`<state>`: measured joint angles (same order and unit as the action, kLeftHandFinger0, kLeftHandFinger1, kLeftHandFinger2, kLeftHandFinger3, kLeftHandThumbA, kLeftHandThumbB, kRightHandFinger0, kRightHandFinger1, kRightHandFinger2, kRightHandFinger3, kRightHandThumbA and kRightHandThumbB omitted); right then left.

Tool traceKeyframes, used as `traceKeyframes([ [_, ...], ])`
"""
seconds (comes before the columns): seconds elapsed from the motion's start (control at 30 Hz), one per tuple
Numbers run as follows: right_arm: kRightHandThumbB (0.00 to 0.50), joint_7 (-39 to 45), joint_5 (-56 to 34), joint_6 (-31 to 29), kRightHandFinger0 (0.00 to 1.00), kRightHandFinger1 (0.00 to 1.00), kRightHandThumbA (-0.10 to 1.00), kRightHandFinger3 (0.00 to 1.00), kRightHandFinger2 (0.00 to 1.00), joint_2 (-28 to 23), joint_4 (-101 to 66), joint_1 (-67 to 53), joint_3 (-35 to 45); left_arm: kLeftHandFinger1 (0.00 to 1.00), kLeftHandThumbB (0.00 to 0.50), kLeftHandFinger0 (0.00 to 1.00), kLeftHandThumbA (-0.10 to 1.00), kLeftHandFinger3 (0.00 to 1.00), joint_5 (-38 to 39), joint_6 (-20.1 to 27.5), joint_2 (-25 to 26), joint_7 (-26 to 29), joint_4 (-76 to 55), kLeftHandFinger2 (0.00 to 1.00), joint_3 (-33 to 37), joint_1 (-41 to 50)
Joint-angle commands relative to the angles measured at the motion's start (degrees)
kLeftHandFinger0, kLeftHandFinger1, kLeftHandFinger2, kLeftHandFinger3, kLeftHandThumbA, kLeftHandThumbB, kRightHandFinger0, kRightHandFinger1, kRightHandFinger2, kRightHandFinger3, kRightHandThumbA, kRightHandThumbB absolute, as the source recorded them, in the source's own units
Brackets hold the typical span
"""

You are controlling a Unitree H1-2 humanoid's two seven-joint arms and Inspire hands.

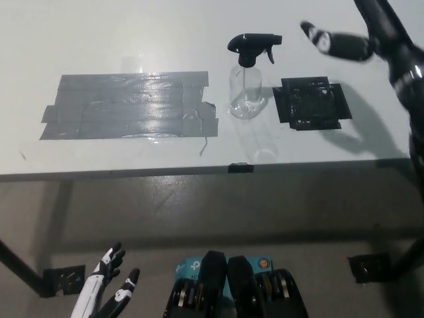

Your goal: The robot grabs the black lid of the spray bottle on the desk and places it on the black area of the desk

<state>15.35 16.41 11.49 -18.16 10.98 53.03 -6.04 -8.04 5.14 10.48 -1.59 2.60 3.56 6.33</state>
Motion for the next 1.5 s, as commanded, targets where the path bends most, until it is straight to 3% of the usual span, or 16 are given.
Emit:
traceKeyframes([
  [0.0,0.466,12.7,-4.5,7.5,1.0,1.0,0.7,1.0,1.0,-1.1,14.6,18.5,-2.9,1.0,0.136,1.0,0.66,1.0,-2.2,3.8,1.2,-1.1,-0.4,1.0,1.6,-1.5],
  [0.1,0.474,13.8,-4.2,7.4,1.0,1.0,0.66,1.0,1.0,0.0,20.7,23.0,-4.1,1.0,0.123,1.0,0.65,1.0,-3.2,4.6,1.4,-0.8,-0.4,1.0,2.2,-1.9],
  [0.23,0.5,14.5,-3.3,6.4,1.0,1.0,0.74,1.0,1.0,2.6,31.9,28.7,-5.8,1.0,0.115,1.0,0.62,1.0,-3.2,5.1,1.5,-0.7,0.1,1.0,2.7,-2.2],
  [0.33,0.488,14.1,-3.8,4.6,1.0,1.0,0.74,1.0,1.0,4.8,41.7,32.6,-5.6,1.0,0.114,1.0,0.6,1.0,-3.1,5.8,1.7,-0.5,0.9,1.0,2.9,-2.7],
  [0.43,0.439,15.2,-3.6,-0.9,1.0,1.0,0.79,1.0,1.0,6.0,48.6,34.8,-6.5,1.0,0.111,1.0,0.58,1.0,-3.2,5.3,1.7,-0.5,0.8,1.0,3.0,-3.0],
  [0.5,0.445,14.7,-3.1,-1.7,1.0,1.0,0.78,1.0,1.0,6.8,52.4,36.3,-6.9,1.0,0.094,1.0,0.6,1.0,-3.5,5.2,1.7,-0.3,0.8,1.0,3.0,-3.2],
  [0.6,0.5,12.5,-1.2,-2.3,1.0,1.0,0.77,1.0,1.0,8.4,58.0,38.1,-8.6,1.0,0.076,1.0,0.62,1.0,-3.7,5.6,1.8,-0.3,0.5,1.0,3.1,-3.0],
  [0.67,0.476,12.4,-0.7,-3.9,1.0,1.0,0.76,1.0,1.0,9.0,60.2,38.1,-9.7,1.0,0.068,1.0,0.63,1.0,-3.8,5.7,1.8,-0.3,0.5,1.0,3.1,-3.1],
  [0.83,0.482,10.1,0.8,-6.0,1.0,1.0,0.78,1.0,1.0,9.7,64.2,37.6,-12.2,1.0,0.036,1.0,0.61,1.0,-5.2,5.6,2.1,-0.3,0.1,1.0,3.8,-3.2],
  [1.17,0.5,6.9,4.0,-6.4,1.0,1.0,0.78,1.0,1.0,10.1,67.8,37.4,-16.8,1.0,0.026,1.0,0.56,1.0,-5.6,5.8,2.4,-0.6,0.2,1.0,4.2,-3.8],
  [1.47,0.5,6.5,4.9,-7.3,1.0,1.0,0.77,1.0,1.0,9.2,68.5,37.5,-18.6,1.0,0.029,1.0,0.61,1.0,-7.3,5.1,3.0,-0.7,-0.7,1.0,4.8,-4.2],
])
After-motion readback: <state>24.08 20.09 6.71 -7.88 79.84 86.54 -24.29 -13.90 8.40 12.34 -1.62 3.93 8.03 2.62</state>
